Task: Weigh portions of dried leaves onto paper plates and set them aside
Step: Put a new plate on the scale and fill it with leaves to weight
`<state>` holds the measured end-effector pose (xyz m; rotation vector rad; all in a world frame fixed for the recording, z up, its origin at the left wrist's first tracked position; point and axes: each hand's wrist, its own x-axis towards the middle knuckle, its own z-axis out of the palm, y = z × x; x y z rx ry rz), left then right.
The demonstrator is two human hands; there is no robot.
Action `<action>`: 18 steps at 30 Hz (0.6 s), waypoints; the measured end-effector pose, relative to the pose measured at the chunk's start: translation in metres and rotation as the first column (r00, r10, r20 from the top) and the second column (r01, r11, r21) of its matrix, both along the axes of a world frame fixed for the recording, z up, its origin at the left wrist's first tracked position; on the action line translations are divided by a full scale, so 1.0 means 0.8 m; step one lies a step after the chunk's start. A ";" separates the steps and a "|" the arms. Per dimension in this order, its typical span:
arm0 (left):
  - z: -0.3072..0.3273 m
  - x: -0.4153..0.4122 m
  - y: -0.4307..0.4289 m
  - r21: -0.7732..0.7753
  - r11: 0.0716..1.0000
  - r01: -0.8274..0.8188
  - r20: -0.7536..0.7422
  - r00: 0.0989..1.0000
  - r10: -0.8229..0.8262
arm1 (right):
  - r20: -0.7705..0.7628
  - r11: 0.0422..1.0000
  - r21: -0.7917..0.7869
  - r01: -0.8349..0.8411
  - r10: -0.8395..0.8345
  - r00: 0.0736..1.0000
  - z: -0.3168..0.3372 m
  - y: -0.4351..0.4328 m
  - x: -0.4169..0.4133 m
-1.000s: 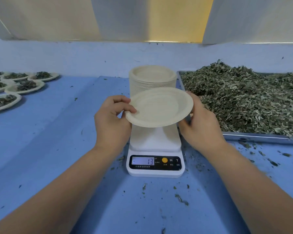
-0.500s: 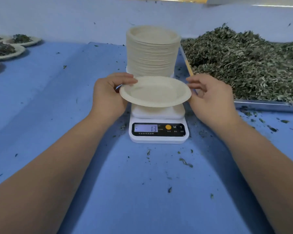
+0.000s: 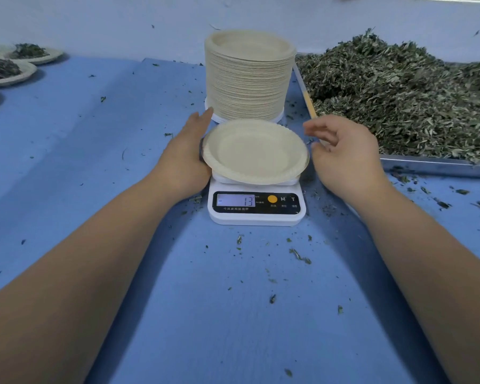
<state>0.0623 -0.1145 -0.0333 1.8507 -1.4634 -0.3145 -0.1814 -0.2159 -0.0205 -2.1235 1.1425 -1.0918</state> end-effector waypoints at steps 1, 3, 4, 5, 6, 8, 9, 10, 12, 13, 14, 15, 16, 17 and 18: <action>-0.001 0.001 0.000 0.042 0.999 -0.018 0.030 0.999 0.017 | -0.002 1.000 -0.011 0.014 -0.014 1.000 0.001 0.001 0.000; -0.005 0.001 0.000 0.032 0.999 -0.041 0.049 0.998 0.039 | 0.007 0.998 -0.045 0.043 -0.043 0.999 0.003 0.001 0.000; -0.008 0.001 0.000 0.010 0.998 -0.054 0.034 0.998 0.053 | 0.020 0.996 -0.066 0.059 -0.058 0.998 0.004 0.002 0.000; -0.010 0.002 0.000 0.002 0.997 -0.071 0.004 0.997 0.071 | 0.028 0.993 -0.091 0.080 -0.078 0.997 0.004 0.002 -0.001; -0.011 0.005 -0.001 0.009 0.996 -0.092 -0.038 0.995 0.093 | 0.026 0.987 -0.123 0.103 -0.101 0.995 0.004 0.002 -0.003; -0.011 0.011 -0.003 0.018 0.988 -0.152 -0.148 0.977 0.153 | -0.006 0.974 -0.178 0.139 -0.142 0.990 0.005 0.003 -0.007; -0.011 0.013 -0.004 0.007 0.983 -0.186 -0.206 0.961 0.183 | -0.028 0.969 -0.196 0.148 -0.157 0.987 0.007 0.004 -0.009; -0.011 0.013 -0.004 -0.012 0.976 -0.216 -0.257 0.944 0.206 | -0.053 0.965 -0.213 0.153 -0.168 0.984 0.007 0.004 -0.010; -0.010 0.010 -0.003 -0.061 0.963 -0.263 -0.361 0.905 0.224 | -0.129 0.957 -0.252 0.147 -0.183 0.975 0.008 0.001 -0.012; -0.009 0.007 -0.002 -0.085 0.955 -0.286 -0.446 0.868 0.220 | -0.181 0.955 -0.260 0.141 -0.191 0.965 0.007 0.000 -0.014; -0.006 0.005 -0.001 -0.099 0.945 -0.312 -0.552 0.808 0.208 | -0.236 0.957 -0.257 0.139 -0.201 0.951 0.007 -0.002 -0.014; -0.003 0.002 0.000 -0.108 0.935 -0.338 -0.650 0.736 0.191 | -0.290 0.959 -0.245 0.142 -0.212 0.933 0.006 -0.003 -0.015; 0.000 -0.001 0.001 -0.111 0.928 -0.357 -0.725 0.667 0.169 | -0.340 0.960 -0.234 0.152 -0.227 0.913 0.005 -0.004 -0.015; 0.004 -0.003 0.001 -0.111 0.925 -0.363 -0.771 0.618 0.151 | -0.391 0.960 -0.227 0.165 -0.245 0.887 0.004 -0.005 -0.015; 0.006 -0.005 0.002 -0.108 0.928 -0.357 -0.798 0.588 0.133 | -0.445 0.958 -0.224 0.180 -0.265 0.856 0.002 -0.005 -0.014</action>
